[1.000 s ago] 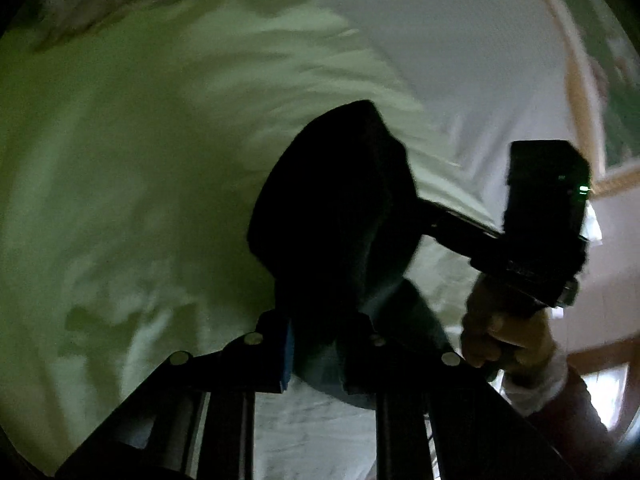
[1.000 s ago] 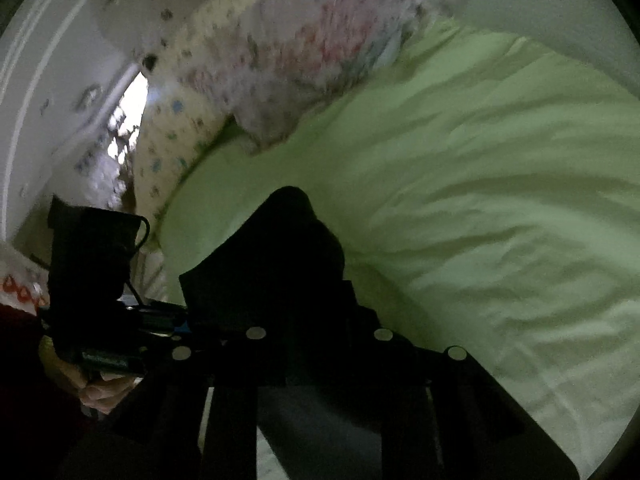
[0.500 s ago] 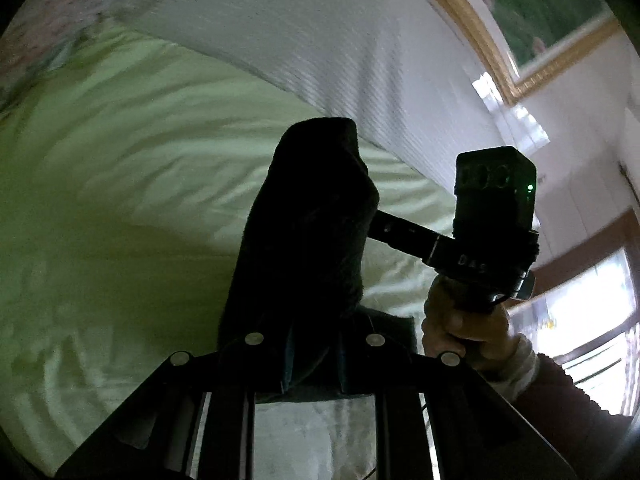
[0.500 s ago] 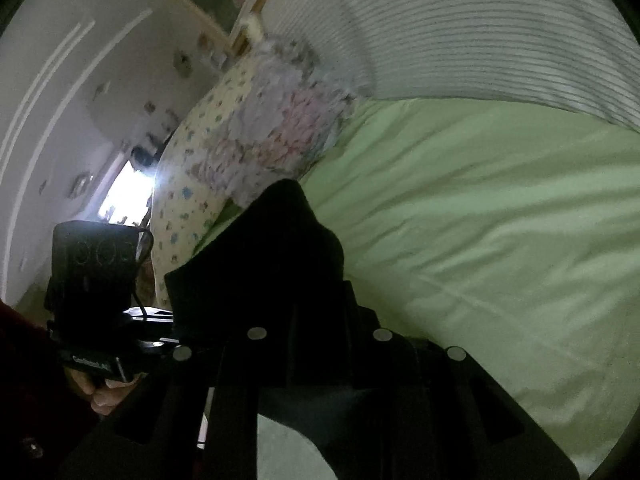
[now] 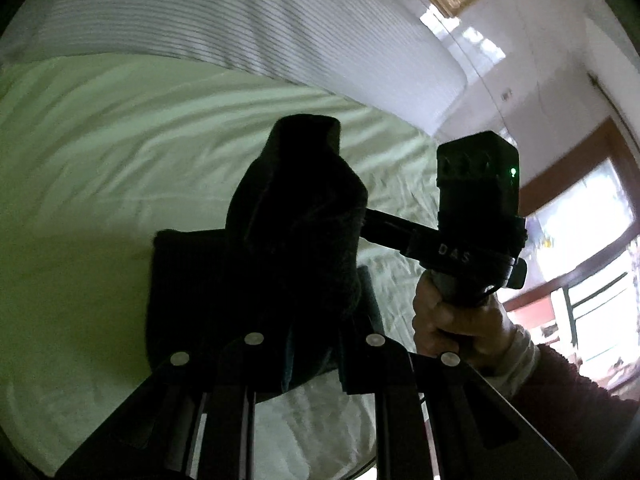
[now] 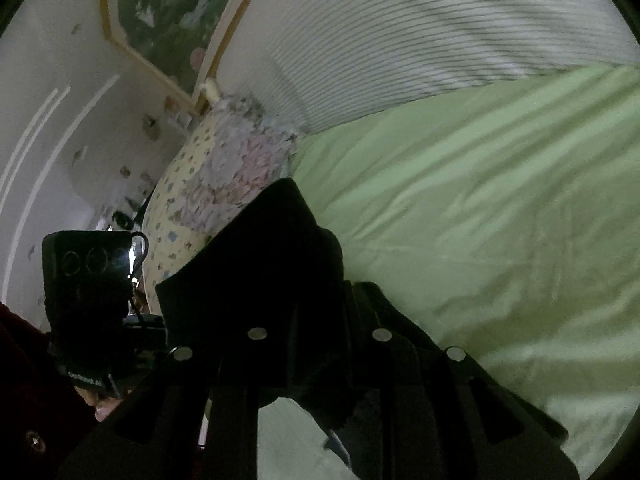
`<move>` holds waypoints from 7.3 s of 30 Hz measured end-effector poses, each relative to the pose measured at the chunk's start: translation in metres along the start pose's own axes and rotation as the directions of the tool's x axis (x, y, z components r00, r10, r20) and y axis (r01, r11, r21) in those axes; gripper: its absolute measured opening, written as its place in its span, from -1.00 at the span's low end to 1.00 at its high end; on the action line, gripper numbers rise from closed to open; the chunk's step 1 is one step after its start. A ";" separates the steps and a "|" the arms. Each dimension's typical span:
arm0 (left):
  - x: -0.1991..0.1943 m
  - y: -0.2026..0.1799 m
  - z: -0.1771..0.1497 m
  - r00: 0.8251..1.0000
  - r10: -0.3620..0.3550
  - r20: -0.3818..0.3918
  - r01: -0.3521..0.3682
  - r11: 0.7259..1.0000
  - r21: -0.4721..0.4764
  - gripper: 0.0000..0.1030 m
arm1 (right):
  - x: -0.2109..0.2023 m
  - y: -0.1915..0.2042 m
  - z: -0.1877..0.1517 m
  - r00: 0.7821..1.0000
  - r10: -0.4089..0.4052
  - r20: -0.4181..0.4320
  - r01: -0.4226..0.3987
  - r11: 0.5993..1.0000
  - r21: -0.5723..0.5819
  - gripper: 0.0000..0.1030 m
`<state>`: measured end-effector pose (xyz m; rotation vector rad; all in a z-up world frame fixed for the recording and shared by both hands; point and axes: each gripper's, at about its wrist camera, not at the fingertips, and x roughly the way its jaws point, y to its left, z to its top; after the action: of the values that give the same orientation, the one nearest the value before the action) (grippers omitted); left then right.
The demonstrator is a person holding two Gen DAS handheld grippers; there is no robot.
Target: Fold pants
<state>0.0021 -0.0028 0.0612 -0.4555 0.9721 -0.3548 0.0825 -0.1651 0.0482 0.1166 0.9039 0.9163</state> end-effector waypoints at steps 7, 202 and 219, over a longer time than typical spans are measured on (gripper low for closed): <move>0.042 -0.023 0.005 0.997 0.000 -0.076 0.005 0.998 0.068 -0.69 | -0.034 -0.031 -0.027 0.998 -0.034 0.053 0.030 0.997 0.074 -0.63; -0.017 0.198 0.025 0.922 0.386 -0.009 -0.363 0.858 -0.362 0.46 | 0.059 -0.025 0.002 0.920 -0.389 -0.047 0.392 0.916 0.086 0.55; -0.035 0.152 -0.007 0.838 0.537 0.095 -0.501 0.827 -0.254 0.57 | 0.043 0.024 -0.025 0.912 -0.407 0.042 0.409 0.906 -0.111 0.72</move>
<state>-0.0096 0.1419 0.0035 -0.3916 0.9379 0.2896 0.0615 -0.1258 0.0165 -0.1628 0.8143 0.5718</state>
